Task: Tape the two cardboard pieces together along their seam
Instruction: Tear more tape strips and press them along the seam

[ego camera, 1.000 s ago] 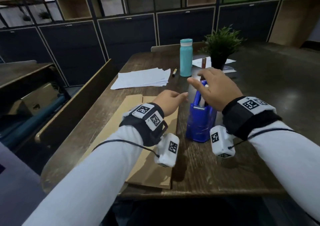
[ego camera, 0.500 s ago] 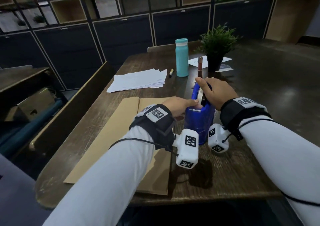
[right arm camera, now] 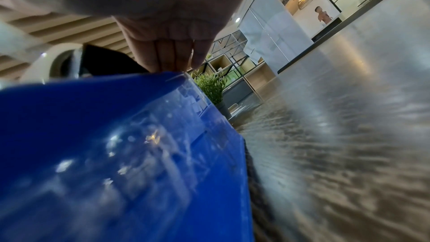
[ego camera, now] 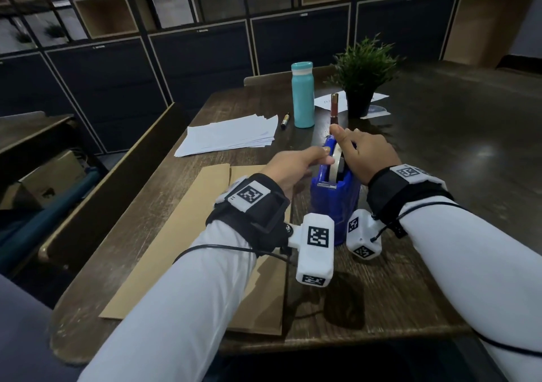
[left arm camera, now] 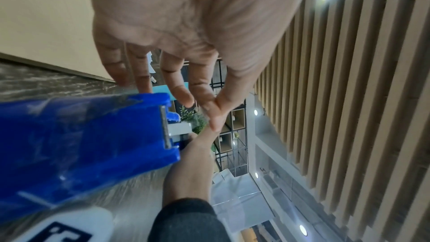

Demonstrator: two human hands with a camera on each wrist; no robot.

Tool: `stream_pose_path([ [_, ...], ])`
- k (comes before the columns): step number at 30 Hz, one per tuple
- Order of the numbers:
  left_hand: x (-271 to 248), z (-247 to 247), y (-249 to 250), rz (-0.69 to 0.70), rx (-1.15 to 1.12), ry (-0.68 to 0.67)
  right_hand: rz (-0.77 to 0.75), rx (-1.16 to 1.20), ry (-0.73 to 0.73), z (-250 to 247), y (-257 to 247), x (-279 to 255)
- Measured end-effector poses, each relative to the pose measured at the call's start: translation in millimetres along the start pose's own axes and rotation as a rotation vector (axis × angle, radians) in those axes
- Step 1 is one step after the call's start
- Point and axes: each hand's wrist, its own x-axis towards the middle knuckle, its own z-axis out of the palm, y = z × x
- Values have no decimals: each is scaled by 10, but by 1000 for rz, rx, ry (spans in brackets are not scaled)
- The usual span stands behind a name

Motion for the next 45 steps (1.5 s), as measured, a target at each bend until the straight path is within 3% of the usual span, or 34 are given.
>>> stream_pose_path([
  [8, -133, -76, -196, -16, 35, -45, 14, -67, 22, 0, 10, 14],
  [19, -270, 2, -319, 128, 24, -23, 42, -37, 24, 50, 4, 6],
  [31, -230, 2, -463, 308, 216, 23, 38, -70, 25, 59, -7, 4],
  [36, -178, -13, -523, 286, 269, 75, 40, -56, 16, 42, -13, -8],
  [45, -264, -46, -424, 301, 367, 35, 35, -82, -20, -5, -60, -32],
])
